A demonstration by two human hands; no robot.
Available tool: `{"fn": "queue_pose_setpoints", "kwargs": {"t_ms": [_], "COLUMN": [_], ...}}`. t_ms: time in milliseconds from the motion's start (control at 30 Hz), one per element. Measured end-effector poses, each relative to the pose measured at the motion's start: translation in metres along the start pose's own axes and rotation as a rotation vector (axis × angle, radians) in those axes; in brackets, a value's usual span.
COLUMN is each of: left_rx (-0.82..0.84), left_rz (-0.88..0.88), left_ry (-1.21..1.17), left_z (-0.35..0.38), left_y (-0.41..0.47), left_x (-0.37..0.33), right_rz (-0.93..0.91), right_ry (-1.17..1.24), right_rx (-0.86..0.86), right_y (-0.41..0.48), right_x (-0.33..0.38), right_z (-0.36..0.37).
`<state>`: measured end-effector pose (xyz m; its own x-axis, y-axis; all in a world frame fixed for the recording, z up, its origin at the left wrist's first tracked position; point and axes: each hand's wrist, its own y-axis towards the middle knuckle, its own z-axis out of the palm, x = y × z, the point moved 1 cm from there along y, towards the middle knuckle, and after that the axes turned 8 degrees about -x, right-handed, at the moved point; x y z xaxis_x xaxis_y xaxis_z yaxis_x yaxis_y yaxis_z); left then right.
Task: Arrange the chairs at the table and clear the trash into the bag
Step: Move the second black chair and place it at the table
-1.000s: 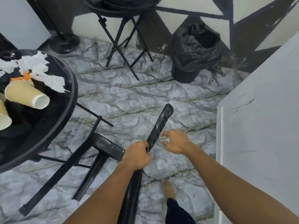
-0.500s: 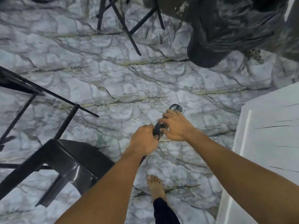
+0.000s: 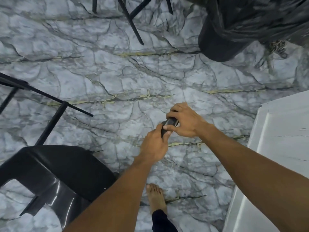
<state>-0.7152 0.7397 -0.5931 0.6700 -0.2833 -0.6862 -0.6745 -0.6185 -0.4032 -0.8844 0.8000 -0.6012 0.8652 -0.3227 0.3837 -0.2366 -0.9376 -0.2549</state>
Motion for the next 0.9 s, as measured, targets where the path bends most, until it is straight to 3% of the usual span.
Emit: {"fn": "queue_pose_setpoints", "kwargs": {"t_ms": [133, 333, 500, 700, 900], "left_rx": [-0.019, -0.08, -0.161, -0.236, -0.28], "left_rz": [-0.089, -0.098, -0.068, -0.025, -0.01], "left_ry": [-0.047, -0.042, -0.081, -0.143, -0.082], "left_z": [0.002, -0.005, -0.034, -0.086, -0.119], "left_y": [0.002, -0.023, -0.058, -0.123, -0.194], "left_x": [-0.001, -0.012, -0.02, -0.024, -0.018], "right_rz": [0.008, 0.011, 0.122, -0.014, -0.12], "right_ry": [0.093, 0.186, 0.319, 0.431, 0.44], "right_rx": [-0.019, -0.045, -0.116, -0.267, -0.31], "right_y": [0.0, -0.018, -0.034, -0.059, -0.097], "right_x": [-0.004, 0.008, 0.025, 0.097, 0.164], "right_z": [0.0, -0.015, -0.038, -0.066, -0.077]}}
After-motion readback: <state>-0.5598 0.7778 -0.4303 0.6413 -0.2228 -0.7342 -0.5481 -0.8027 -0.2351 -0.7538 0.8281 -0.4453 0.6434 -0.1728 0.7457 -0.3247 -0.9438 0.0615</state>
